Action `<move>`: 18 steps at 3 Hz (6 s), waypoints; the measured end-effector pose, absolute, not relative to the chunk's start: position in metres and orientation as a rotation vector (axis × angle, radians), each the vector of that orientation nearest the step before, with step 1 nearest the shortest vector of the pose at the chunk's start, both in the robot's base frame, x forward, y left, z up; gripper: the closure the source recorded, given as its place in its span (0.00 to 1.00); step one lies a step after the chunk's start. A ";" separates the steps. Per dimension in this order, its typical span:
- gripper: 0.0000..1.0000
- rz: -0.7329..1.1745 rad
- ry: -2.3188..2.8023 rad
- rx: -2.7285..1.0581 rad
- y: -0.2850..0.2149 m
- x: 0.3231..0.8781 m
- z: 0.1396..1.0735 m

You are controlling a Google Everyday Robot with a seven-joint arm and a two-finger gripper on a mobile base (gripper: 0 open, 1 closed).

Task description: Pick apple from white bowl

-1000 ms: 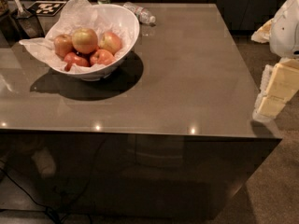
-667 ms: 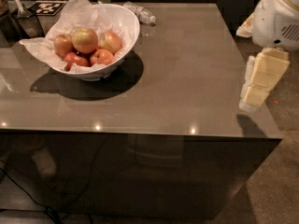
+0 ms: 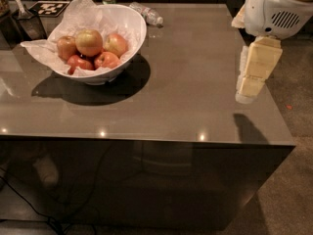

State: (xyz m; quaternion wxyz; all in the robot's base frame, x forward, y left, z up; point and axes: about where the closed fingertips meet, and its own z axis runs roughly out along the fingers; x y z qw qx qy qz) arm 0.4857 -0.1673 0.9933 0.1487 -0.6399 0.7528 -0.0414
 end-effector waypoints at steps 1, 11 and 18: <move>0.00 -0.103 2.102 -1.804 -0.145 0.506 1.014; 0.00 0.107 1.699 -1.990 0.088 0.684 1.013; 0.00 0.420 1.589 -2.031 0.172 0.718 0.918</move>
Offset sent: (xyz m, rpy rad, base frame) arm 0.0598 0.0955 0.0920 0.0612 -0.1031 0.1397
